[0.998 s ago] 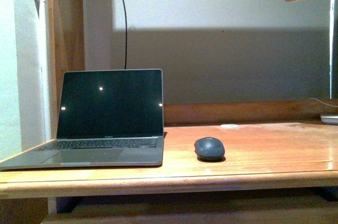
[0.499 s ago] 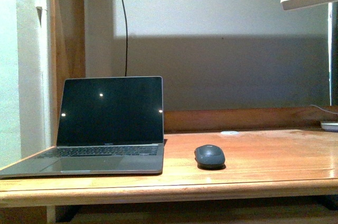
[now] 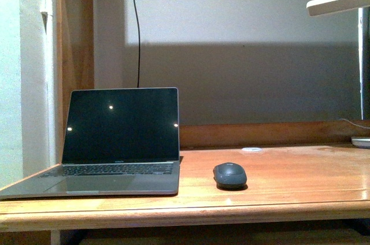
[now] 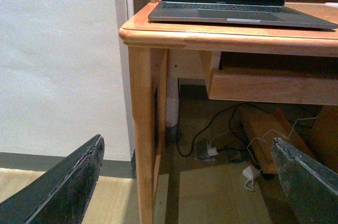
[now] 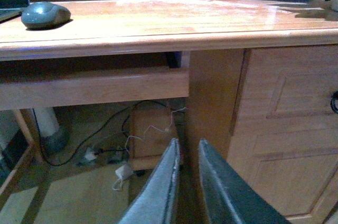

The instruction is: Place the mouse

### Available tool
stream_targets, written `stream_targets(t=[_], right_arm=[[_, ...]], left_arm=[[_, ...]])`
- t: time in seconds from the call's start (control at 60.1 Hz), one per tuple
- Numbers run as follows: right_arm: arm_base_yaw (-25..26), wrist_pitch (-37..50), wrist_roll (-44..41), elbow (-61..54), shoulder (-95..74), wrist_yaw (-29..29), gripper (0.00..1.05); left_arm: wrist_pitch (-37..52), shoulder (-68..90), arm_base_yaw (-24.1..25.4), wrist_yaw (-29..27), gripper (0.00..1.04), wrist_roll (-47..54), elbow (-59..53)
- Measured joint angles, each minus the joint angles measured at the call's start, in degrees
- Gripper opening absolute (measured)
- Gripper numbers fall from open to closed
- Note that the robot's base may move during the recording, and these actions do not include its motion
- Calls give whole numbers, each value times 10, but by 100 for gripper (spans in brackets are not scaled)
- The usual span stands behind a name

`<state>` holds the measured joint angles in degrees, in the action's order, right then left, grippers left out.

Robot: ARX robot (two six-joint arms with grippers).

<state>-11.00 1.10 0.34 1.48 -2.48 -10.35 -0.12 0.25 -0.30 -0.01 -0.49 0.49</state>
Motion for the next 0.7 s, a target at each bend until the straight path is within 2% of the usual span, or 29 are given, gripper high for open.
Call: stream_targets(t=[0.083,0.116,0.2,0.532,0.566,0.666,0.699], right_arm=[[26,-6,0,-6,14,35,11],[60,-10,0,-6,17,77,11],[101,-10,0,-6,21,94,11],[108,-11,0,-6,22,102,11],[108,-11,-1,-6,22,102,13],[108,-11,-1,-6,22,102,38],[108,-11,-1,-6,22,102,43]], left_arm=[[0,0,0,0,97,0,0],[0,0,0,0,97,0,0],[0,0,0,0,97,0,0],[0,0,0,0,97,0,0],[0,0,0,0,97,0,0],[0,0,0,0,97,0,0],[0,0,0,0,97,0,0]])
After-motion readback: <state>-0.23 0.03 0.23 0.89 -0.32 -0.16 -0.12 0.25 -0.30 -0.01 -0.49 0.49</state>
